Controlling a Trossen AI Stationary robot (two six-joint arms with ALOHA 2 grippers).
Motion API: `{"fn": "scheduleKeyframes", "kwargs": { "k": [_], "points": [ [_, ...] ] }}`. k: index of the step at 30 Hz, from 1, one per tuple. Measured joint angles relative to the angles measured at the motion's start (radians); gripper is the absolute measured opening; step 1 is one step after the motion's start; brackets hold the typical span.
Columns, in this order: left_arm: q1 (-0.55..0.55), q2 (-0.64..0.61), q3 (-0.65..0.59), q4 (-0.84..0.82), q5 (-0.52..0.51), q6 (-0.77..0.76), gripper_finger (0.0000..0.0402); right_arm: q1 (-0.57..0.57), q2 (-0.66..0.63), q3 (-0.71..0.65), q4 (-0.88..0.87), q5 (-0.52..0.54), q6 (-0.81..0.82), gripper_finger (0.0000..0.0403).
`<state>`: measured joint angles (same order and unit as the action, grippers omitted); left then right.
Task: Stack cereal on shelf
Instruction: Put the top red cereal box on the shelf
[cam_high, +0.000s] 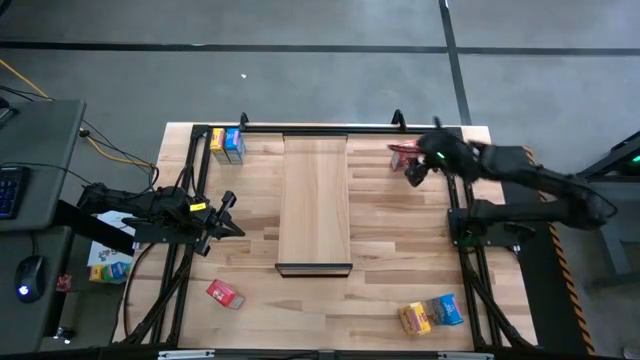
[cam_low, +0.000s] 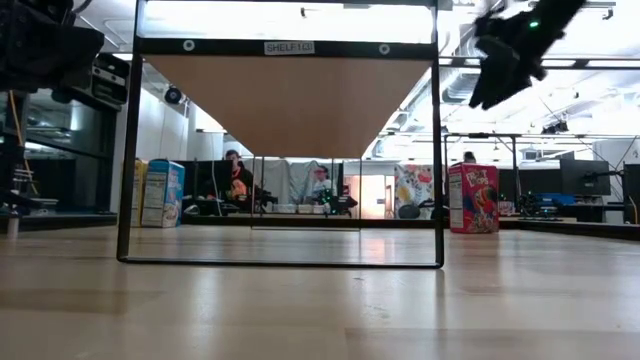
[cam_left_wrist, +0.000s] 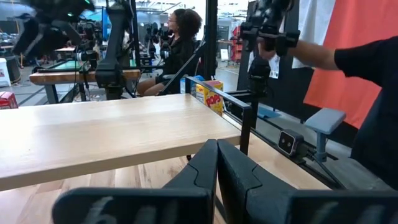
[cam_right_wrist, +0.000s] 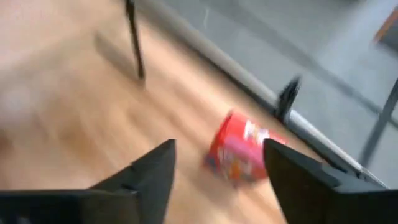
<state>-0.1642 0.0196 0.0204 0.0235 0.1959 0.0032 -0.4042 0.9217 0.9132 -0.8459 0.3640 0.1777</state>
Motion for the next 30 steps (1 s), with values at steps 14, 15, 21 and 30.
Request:
{"fn": "scheduleKeyframes", "kwargs": {
  "k": [14,15,21,30],
  "points": [
    [0.0,0.0,0.0,0.0,0.0,0.0,0.0003,-0.129,0.566,0.338,-0.428,0.063,-0.421,0.0305],
    [0.0,0.0,0.0,0.0,0.0,0.0,0.0003,-0.129,0.59,0.34,-0.446,0.077,-0.444,0.0305],
    [0.0,0.0,0.0,0.0,0.0,0.0,0.0003,-0.128,0.681,0.342,-0.456,0.172,-0.549,0.0305],
    [0.0,0.0,0.0,0.0,0.0,0.0,0.0003,-0.13,0.723,0.342,-0.353,0.232,-0.681,0.0305]
  ]
}}
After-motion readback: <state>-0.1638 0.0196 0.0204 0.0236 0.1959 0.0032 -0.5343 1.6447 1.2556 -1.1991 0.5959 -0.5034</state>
